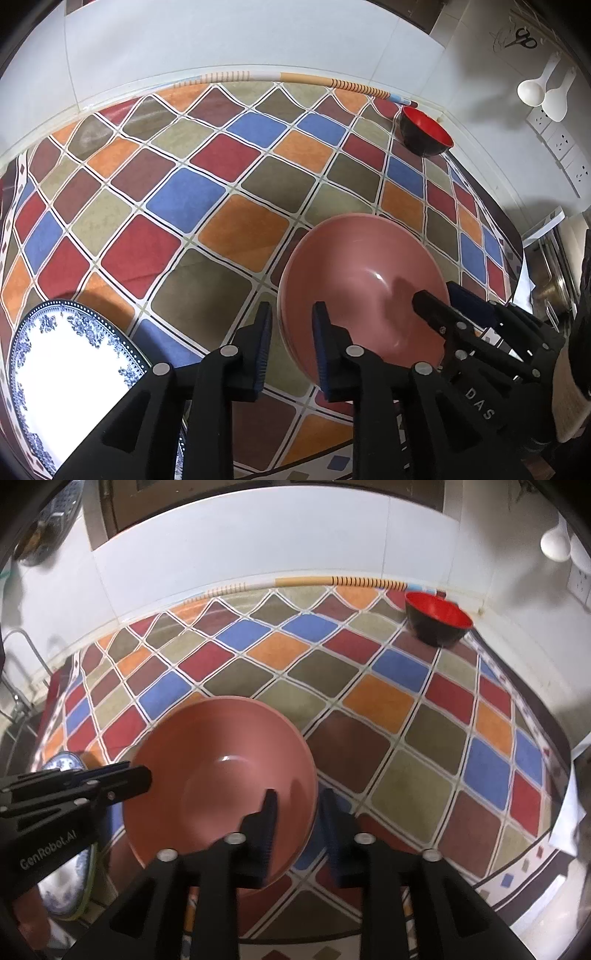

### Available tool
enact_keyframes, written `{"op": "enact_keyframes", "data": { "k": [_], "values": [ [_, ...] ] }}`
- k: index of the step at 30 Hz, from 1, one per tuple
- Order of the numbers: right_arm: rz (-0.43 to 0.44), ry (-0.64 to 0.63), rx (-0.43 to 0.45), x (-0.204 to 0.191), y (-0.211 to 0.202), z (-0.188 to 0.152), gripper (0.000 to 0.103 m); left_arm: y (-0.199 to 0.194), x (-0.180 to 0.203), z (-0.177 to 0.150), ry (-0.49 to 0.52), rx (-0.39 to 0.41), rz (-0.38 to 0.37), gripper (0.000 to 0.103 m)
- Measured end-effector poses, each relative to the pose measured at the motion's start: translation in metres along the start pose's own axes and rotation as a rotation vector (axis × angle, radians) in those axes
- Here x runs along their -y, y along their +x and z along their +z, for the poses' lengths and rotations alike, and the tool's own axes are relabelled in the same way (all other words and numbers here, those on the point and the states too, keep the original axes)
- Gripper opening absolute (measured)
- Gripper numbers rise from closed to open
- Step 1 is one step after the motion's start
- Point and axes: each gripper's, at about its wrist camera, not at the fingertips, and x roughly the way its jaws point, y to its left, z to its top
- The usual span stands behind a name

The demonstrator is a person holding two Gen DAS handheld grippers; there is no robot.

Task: Organize plates and bowls
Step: 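Lift the pink bowl with both grippers and carry it across the cloth, then lower the pink bowl and open both grippers, then move both grippers to the red-and-black bowl by the wall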

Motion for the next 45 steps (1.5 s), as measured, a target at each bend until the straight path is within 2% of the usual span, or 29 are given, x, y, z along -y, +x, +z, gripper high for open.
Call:
{"op": "enact_keyframes", "data": {
  "k": [6,8,16,18,23,28,32,37,42,45],
  "values": [
    [-0.012,0.015,0.028,0.005,-0.006,0.001,0.035,-0.008,0.003,0.004,0.024,0.039,0.028,0.030],
    [-0.010,0.021,0.034,0.006,-0.008,0.002,0.040,-0.010,0.004,0.007,0.034,0.050,0.034,0.032],
    [-0.027,0.036,0.073,0.014,-0.015,0.012,0.044,-0.018,0.015,0.028,0.091,0.099,0.047,0.039],
    [-0.038,0.045,0.096,0.018,-0.019,0.017,0.049,-0.020,0.019,0.035,0.109,0.112,0.048,0.043],
    [-0.060,0.076,0.150,0.031,-0.029,0.030,0.050,-0.022,0.031,0.055,0.151,0.142,0.049,0.048],
    [-0.086,0.102,0.194,0.044,-0.036,0.045,0.056,-0.024,0.047,0.076,0.204,0.172,0.052,0.055],
    [-0.102,0.122,0.216,0.056,-0.039,0.058,0.056,-0.025,0.059,0.092,0.237,0.199,0.054,0.065],
    [-0.115,0.149,0.241,0.071,-0.044,0.073,0.061,-0.025,0.075,0.112,0.270,0.218,0.038,0.070],
    [-0.138,0.171,0.265,0.091,-0.047,0.088,0.061,-0.018,0.094,0.133,0.305,0.237,0.036,0.077],
    [-0.155,0.189,0.275,0.104,-0.046,0.096,0.066,-0.011,0.103,0.145,0.317,0.244,0.028,0.084]
  ]
}}
